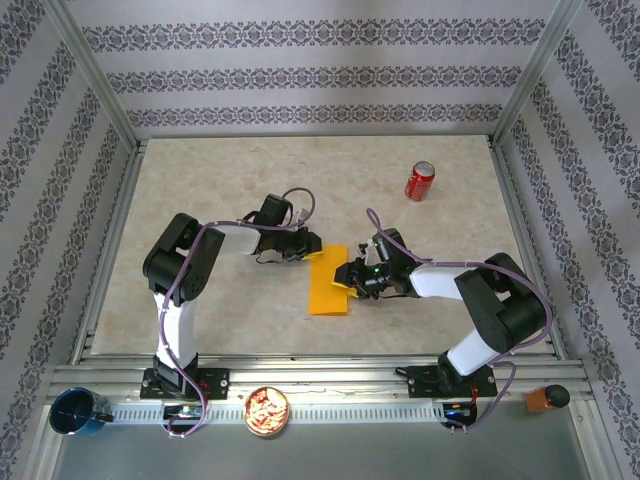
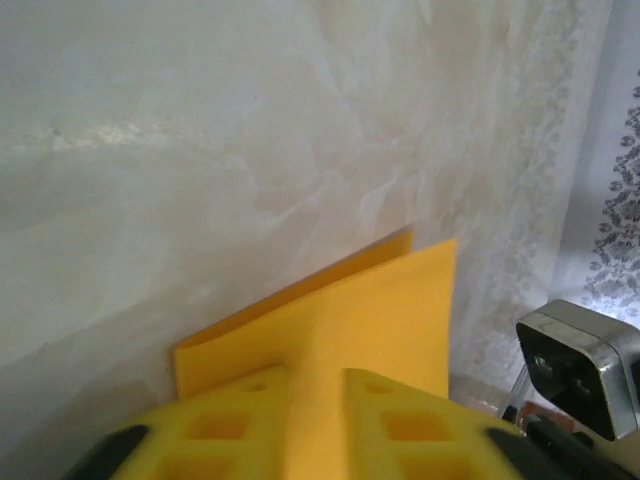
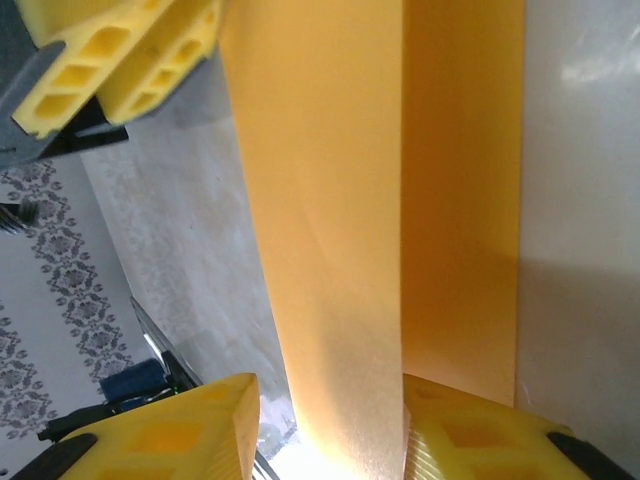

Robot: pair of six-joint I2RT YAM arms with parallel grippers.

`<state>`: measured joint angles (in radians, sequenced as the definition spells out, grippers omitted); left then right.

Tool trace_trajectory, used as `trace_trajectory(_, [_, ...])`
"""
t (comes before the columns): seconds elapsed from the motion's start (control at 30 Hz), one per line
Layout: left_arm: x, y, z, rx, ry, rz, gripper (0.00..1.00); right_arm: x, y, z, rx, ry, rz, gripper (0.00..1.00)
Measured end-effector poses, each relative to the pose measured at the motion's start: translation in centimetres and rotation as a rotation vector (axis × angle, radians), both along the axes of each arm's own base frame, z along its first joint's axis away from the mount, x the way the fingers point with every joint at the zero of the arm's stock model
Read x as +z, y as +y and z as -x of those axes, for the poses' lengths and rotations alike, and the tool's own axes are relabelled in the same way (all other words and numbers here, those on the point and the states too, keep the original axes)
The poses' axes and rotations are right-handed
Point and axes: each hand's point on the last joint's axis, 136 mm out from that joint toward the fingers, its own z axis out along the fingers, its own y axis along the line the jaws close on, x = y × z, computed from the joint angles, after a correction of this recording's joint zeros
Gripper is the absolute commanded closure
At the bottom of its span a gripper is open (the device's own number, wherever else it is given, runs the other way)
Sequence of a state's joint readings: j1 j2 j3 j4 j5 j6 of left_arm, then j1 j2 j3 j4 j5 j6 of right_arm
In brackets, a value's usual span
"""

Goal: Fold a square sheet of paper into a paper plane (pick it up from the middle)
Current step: Fold the triangle a second time at the center of the table.

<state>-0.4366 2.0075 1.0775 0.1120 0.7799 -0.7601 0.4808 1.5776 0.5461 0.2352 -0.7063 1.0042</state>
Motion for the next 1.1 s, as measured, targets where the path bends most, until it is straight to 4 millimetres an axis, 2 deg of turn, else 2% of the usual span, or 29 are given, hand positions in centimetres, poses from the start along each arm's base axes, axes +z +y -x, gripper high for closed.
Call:
trace_trajectory(0.07, [0.8,0.1,-0.1,0.0,-0.025,-0.006,0.52,0.1,0.0,-0.1,-0.001,-0.006,-0.005,0.62])
trace_trajectory(0.13, [1.7,0.4,0.1,0.003,-0.055,-0.015,0.46,0.1,0.1,-0.1,0.002,-0.006,-0.008,0.63])
trace_trajectory(0.27, [4.3,1.1,1.6,0.015,-0.14,-0.038,0.4,0.0,0.2,-0.1,0.006,-0.003,-0.015,0.65])
trace_trajectory(0.4, [6.6,1.1,4.3,0.001,-0.258,-0.08,0.4,0.0,0.2,-0.1,0.006,-0.001,-0.016,0.68])
trace_trajectory(0.57, [8.2,-0.4,9.3,-0.095,-0.418,-0.11,0.41,0.0,0.3,-0.1,0.007,0.0,-0.017,0.69])
trace_trajectory(0.77, [7.4,-1.4,14.6,-0.235,-0.612,-0.234,0.39,0.0,0.3,-0.1,0.002,0.006,-0.018,0.74])
trace_trajectory(0.9, [6.6,-3.0,17.6,-0.375,-0.803,-0.39,0.37,0.1,0.3,-0.2,0.001,0.007,-0.019,0.74])
trace_trajectory(1.0, [5.3,-4.0,18.9,-0.476,-0.902,-0.502,0.33,0.2,0.3,-0.3,0.0,0.004,-0.021,0.73])
trace_trajectory(1.1, [4.1,-4.3,18.8,-0.522,-0.959,-0.613,0.31,0.3,0.4,-0.4,0.0,0.002,-0.022,0.73])
